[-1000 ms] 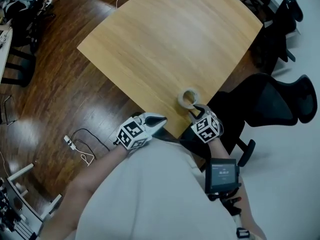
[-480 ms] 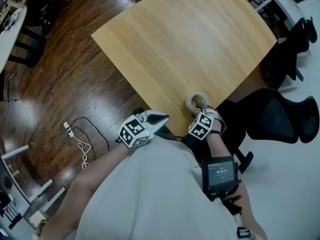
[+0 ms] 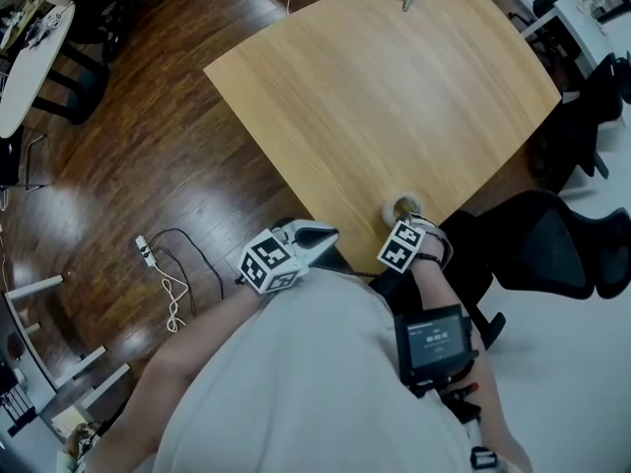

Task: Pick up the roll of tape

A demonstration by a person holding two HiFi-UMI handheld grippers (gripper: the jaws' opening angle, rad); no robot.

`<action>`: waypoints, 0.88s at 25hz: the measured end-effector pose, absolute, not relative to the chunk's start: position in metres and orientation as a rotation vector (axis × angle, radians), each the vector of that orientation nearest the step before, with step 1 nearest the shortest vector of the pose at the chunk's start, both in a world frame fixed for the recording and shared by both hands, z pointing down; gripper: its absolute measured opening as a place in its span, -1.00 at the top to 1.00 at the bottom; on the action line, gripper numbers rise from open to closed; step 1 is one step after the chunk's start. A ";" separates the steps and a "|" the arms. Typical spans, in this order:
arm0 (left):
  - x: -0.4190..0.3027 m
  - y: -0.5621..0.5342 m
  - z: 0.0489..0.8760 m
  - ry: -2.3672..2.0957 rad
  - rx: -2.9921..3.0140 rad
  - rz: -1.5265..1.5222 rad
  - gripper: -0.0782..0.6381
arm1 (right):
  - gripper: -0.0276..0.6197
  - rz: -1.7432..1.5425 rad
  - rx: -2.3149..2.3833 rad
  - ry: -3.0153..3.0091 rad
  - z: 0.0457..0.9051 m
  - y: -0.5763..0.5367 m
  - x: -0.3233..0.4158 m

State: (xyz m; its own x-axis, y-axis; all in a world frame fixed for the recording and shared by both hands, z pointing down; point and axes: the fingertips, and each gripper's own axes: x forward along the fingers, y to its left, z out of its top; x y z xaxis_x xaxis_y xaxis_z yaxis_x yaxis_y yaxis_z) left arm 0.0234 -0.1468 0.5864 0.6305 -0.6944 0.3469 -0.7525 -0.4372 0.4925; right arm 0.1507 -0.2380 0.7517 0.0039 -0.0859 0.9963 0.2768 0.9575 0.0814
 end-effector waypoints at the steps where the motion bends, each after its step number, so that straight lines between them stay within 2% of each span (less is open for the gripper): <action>1: 0.023 -0.146 0.586 -1.126 2.233 0.123 0.76 | 0.62 -0.279 -0.154 -1.542 0.752 -0.238 0.150; 22: 0.009 -0.131 0.578 -1.017 2.319 0.160 0.76 | 0.62 -0.138 -0.032 -1.678 0.724 -0.200 0.133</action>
State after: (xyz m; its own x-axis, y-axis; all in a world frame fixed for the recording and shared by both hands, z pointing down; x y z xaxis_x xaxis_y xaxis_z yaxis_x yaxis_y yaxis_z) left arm 0.0092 -0.1306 0.5781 0.6997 -0.6322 0.3328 -0.7038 -0.5298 0.4733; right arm 0.1332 -0.1997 0.7243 -0.1130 -0.0600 0.9918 0.1027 0.9921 0.0717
